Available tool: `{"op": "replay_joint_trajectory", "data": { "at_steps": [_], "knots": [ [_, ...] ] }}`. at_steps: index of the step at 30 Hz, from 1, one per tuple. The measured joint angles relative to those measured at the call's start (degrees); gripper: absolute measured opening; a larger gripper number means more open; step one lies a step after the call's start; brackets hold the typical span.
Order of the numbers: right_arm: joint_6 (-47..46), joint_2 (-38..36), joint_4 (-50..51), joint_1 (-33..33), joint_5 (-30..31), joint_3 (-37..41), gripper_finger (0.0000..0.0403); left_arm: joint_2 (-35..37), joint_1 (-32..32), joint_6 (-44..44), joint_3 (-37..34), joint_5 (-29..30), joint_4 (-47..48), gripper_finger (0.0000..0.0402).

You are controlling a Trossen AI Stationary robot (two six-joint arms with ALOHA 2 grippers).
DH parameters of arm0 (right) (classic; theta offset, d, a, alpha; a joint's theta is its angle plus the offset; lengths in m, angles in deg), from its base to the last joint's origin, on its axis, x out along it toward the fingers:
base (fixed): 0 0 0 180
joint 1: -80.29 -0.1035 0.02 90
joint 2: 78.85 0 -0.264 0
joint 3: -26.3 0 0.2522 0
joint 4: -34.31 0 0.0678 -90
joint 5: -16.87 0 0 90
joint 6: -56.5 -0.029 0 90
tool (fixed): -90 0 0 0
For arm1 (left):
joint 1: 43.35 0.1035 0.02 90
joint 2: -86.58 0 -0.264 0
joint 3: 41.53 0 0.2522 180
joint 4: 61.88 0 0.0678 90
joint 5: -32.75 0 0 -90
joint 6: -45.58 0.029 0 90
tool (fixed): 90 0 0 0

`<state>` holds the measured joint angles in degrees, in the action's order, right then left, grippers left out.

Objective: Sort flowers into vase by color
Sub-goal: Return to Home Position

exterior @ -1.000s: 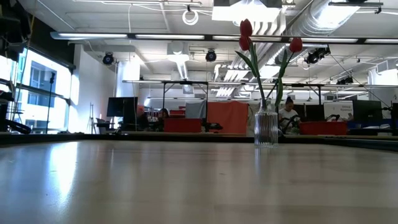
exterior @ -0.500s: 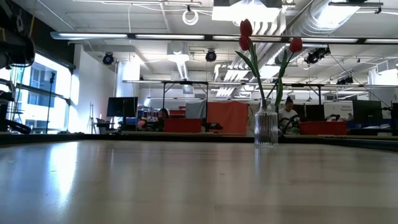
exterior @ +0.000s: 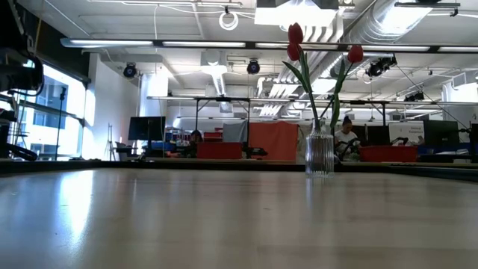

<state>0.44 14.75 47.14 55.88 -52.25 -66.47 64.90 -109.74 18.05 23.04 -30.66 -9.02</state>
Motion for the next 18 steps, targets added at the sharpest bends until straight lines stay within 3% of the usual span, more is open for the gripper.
{"op": "replay_joint_trajectory", "data": {
  "at_steps": [6, 11, 14, 18],
  "knots": [
    [1.1, 0.0, 0.0, 0.0, 0.0, 0.0, 0.0348, 0.3, 0.0, 9.6, 8.2, 8.7, -0.4, 0.0211],
    [1.1, 0.0, 0.4, 0.0, 0.0, 0.0, 0.0348, 0.2, 0.0, 20.8, 8.8, 22.7, -9.7, 0.0211],
    [2.0, 0.0, 0.2, 0.1, 1.0, 0.0, 0.0348, -0.3, 0.0, 25.8, 6.0, 23.2, -18.6, 0.0211],
    [3.9, 0.0, -0.6, 0.3, 6.1, 0.0, 0.0348, -1.9, 0.1, 24.1, -0.6, 19.0, -28.9, 0.0211]
  ]
}}
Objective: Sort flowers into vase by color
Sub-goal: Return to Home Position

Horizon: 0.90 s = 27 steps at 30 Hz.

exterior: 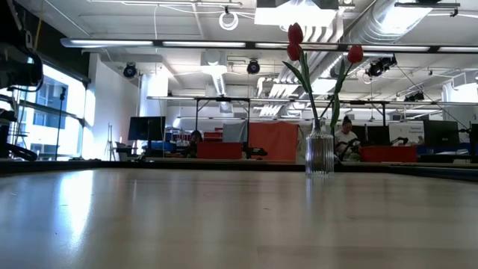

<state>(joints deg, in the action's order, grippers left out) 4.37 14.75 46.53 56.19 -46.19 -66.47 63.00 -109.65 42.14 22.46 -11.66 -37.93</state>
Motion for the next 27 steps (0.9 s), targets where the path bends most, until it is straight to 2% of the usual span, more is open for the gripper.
{"op": "replay_joint_trajectory", "data": {
  "at_steps": [5, 9, 15, 21, 27],
  "knots": [
    [0.9, 0.0, 0.0, 1.1, 2.9, 0.0, 0.0348, -0.8, 2.3, -6.8, -9.0, -2.4, -5.2, 0.0211],
    [1.6, 0.0, -0.1, 2.7, 1.8, 0.0, 0.0348, -0.5, 7.7, -5.5, -12.6, -6.4, -10.6, 0.0211],
    [2.3, 0.0, -1.5, 5.2, -1.9, 0.0, 0.0348, 3.2, 20.3, -0.2, -12.4, -16.6, -15.2, 0.0211],
    [4.0, 0.0, -2.5, 5.9, -3.4, 0.0, 0.0348, 5.1, 32.3, -5.3, -12.5, -28.4, -11.2, 0.0211],
    [4.2, 0.0, -2.9, 5.9, -3.4, 0.0, 0.0348, 1.3, 42.3, -7.5, -12.5, -41.4, -10.0, 0.0211]
  ]
}}
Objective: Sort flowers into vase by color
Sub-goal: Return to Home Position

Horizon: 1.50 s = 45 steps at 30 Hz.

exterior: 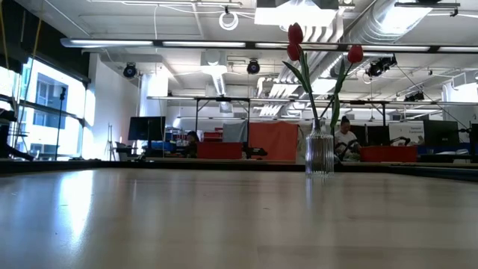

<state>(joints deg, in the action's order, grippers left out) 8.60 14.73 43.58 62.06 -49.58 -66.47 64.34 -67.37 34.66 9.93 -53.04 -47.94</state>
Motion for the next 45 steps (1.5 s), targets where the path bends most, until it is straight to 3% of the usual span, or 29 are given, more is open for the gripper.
{"op": "replay_joint_trajectory", "data": {
  "at_steps": [8, 12, 19, 25, 29, 34, 39, 45],
  "knots": [
    [-0.6, 0.0, -0.1, 0.3, 0.0, 0.0, 0.0348, -5.9, 14.9, -0.9, 0.0, -17.7, -3.5, 0.0211],
    [-1.2, 0.0, -0.1, 0.6, 0.0, 0.0, 0.0348, -6.2, 22.2, 0.0, 0.0, -22.3, -4.2, 0.0211],
    [-2.6, 0.0, 0.0, 0.7, 0.5, 0.0, 0.0348, 0.0, 29.6, -1.1, 0.0, -21.2, 0.7, 0.0211],
    [-2.6, 0.0, 0.0, 1.2, 1.8, 0.0, 0.0348, 4.1, 30.9, -4.8, -1.1, -15.2, 6.9, 0.0203],
    [-2.5, -0.4, 0.0, 2.4, 0.4, 0.0, 0.0348, 5.3, 30.9, -7.5, -4.5, -11.9, 3.7, 0.0149],
    [3.9, -4.4, -1.5, 4.2, -3.3, 0.0, 0.0339, 5.6, 30.7, -11.7, -10.7, -11.1, -2.8, 0.0024],
    [10.6, -8.1, 5.8, 4.1, -7.0, 0.0, 0.0268, 6.1, 29.9, -14.3, -15.0, -11.1, -7.8, 0.0007],
    [15.6, -13.0, 21.6, 4.5, -17.8, 0.0, 0.0103, 7.4, 26.5, -11.4, -16.9, -7.0, -7.5, 0.0001]
  ]
}}
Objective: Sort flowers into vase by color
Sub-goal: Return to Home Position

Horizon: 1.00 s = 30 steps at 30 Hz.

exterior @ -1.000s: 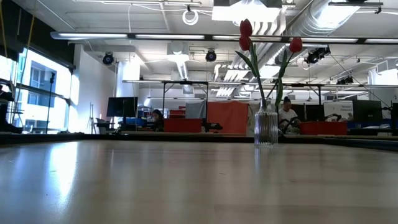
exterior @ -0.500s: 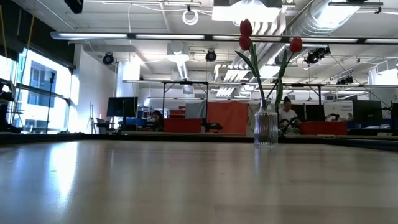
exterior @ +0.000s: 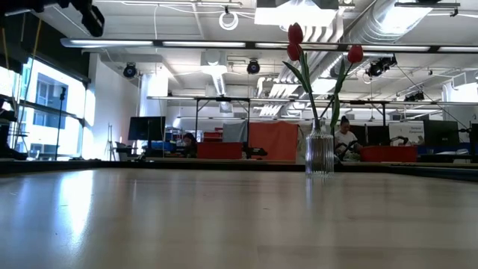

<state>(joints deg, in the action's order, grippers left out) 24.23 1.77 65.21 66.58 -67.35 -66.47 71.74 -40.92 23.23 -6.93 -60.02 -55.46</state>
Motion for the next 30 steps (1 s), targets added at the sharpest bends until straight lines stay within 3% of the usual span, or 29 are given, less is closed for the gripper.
{"op": "replay_joint_trajectory", "data": {
  "at_steps": [2, 4, 8, 12, 21, 30],
  "knots": [
    [3.2, -1.7, 4.8, -0.3, -4.1, 0.0, 0.0042, 0.2, -1.5, 0.0, -0.8, 3.8, -0.4, 0.0000],
    [6.6, -3.6, 7.0, -0.9, -5.8, 0.0, 0.0012, 0.1, -3.3, 0.3, -2.2, 8.1, -1.9, 0.0000],
    [9.9, -7.3, 7.1, -1.8, -5.9, 0.9, 0.0025, -0.5, -6.2, 0.8, -4.6, 10.8, -3.9, 0.0000],
    [8.6, -10.6, 4.2, -2.6, -4.2, 5.0, 0.0006, -0.3, -7.1, 1.0, -5.2, 9.0, -3.8, 0.0000],
    [-5.0, -15.1, -19.1, -4.3, -0.1, 24.2, 0.0002, 0.8, -7.1, 2.3, -9.2, 7.3, -6.5, 0.0000],
    [-6.5, -16.4, -21.4, -2.4, 1.7, 27.4, 0.0001, 4.0, -7.1, -0.1, -15.4, 6.2, -9.7, 0.0000]
  ]
}}
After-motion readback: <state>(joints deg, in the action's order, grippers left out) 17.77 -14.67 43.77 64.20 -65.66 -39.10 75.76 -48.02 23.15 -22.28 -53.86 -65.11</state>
